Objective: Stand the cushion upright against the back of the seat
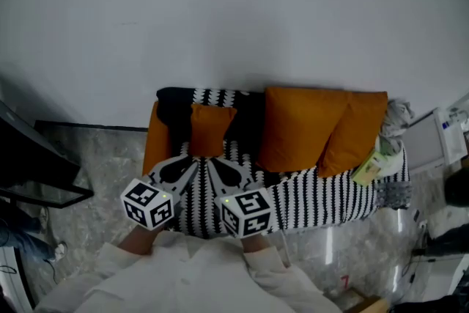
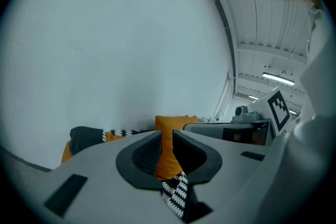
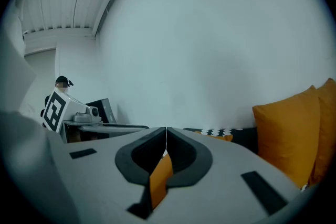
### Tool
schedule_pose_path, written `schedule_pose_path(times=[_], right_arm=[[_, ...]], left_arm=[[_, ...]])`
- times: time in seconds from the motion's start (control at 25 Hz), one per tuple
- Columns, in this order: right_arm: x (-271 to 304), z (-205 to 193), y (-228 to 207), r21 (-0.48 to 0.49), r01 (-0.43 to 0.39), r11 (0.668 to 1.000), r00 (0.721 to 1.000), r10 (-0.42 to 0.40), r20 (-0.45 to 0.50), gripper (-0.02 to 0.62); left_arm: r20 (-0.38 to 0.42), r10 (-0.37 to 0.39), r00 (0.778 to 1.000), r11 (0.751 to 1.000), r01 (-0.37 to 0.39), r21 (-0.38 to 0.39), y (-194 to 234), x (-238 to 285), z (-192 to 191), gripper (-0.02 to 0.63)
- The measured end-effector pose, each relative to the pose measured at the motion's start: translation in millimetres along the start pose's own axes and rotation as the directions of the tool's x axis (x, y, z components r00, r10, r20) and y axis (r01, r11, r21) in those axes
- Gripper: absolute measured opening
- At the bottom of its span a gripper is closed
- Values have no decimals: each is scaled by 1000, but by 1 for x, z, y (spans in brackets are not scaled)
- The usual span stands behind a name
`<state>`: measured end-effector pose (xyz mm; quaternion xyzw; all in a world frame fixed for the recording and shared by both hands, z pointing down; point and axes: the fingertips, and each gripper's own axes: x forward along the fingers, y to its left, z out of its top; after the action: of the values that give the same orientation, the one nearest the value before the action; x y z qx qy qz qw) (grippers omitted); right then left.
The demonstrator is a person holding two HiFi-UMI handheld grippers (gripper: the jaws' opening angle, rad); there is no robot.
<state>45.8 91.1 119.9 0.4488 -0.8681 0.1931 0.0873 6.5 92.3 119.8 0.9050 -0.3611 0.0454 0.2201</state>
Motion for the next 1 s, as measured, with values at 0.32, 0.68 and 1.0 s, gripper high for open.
schedule_pose_path(times=[0.32,0.68,1.0], right_arm=[[-14,4,2,-31,-3,1000,1000,4,30,12],[-17,-4,5,-47,-3,999,1000,3,3,12],[-19,-14,6,-47,-5,999,1000,4,-26,12]], left_arm=[[-13,8,1000,1000,-8,18,-6,0,-4,8],[-37,-6,999,999,8,44,-16,2,-9,6],[-67,6,998,999,-3,45,-15,3,-17,6]])
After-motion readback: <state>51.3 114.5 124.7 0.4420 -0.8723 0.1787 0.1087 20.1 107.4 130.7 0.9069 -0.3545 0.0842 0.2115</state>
